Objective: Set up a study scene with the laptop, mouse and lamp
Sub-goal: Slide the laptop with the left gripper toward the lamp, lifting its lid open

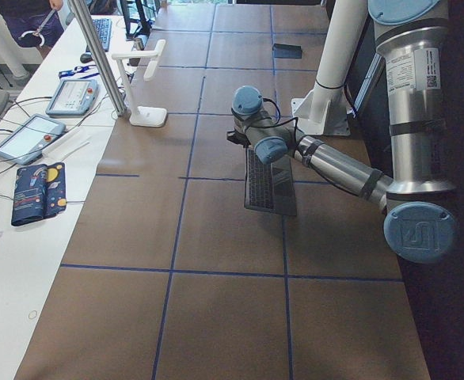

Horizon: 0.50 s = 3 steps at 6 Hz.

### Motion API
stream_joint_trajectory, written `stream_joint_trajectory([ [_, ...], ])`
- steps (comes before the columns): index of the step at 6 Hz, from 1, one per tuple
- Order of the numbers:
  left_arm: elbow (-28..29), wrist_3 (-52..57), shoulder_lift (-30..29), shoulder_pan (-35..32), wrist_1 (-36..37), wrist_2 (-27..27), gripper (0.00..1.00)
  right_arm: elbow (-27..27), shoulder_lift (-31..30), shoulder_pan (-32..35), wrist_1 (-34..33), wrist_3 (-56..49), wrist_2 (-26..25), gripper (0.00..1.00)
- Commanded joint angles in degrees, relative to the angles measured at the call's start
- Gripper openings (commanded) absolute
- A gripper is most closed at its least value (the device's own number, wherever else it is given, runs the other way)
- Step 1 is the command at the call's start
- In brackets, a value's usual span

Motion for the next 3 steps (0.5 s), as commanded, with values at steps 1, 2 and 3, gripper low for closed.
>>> stream_joint_trajectory([
  [1, 3.9, 3.2, -14.8, -1.9, 13.1, 0.3, 0.00, 0.0, 0.0, 0.0, 0.0, 0.0, 0.0, 1.00],
  [2, 8.6, 3.0, -20.7, -2.3, 13.6, 0.4, 0.00, 0.0, 0.0, 0.0, 0.0, 0.0, 0.0, 1.00],
  [3, 16.5, 2.7, -28.6, -2.2, 13.6, 0.8, 0.00, 0.0, 0.0, 0.0, 0.0, 0.1, 0.0, 1.00],
])
